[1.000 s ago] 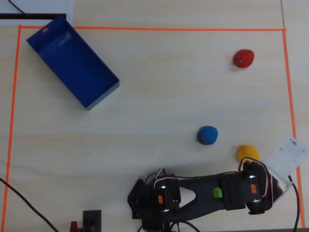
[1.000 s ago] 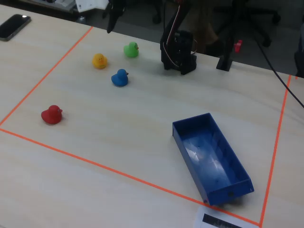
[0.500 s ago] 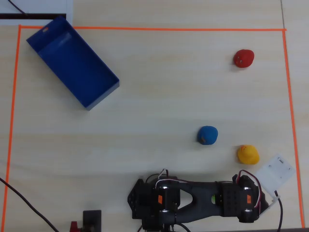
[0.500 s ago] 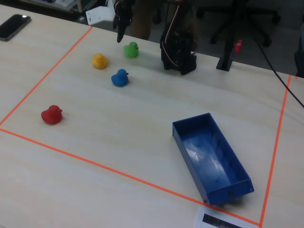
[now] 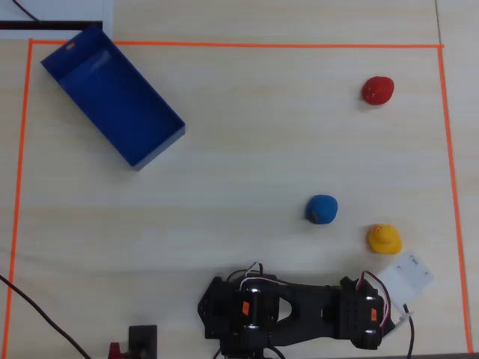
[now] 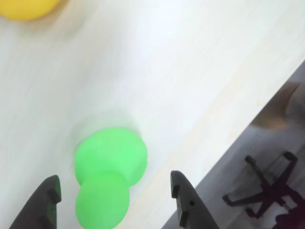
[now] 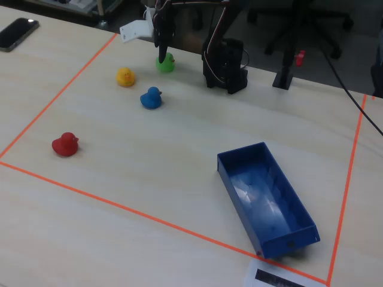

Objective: Grasp green duck and put it into box.

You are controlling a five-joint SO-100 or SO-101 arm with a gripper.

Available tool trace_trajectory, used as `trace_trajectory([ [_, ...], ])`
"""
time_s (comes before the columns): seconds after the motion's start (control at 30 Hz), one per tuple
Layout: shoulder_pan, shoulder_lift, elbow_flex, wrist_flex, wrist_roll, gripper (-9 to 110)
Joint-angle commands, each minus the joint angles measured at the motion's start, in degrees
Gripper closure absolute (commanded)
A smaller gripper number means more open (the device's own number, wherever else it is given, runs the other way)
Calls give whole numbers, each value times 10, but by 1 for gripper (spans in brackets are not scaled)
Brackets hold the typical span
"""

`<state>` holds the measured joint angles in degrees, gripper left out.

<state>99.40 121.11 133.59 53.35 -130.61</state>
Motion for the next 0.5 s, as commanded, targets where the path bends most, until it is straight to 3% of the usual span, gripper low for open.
trace_trajectory([
  [0.0, 11, 13, 6, -25, -8, 70],
  [0.47, 22, -5, 75, -104, -15, 70],
])
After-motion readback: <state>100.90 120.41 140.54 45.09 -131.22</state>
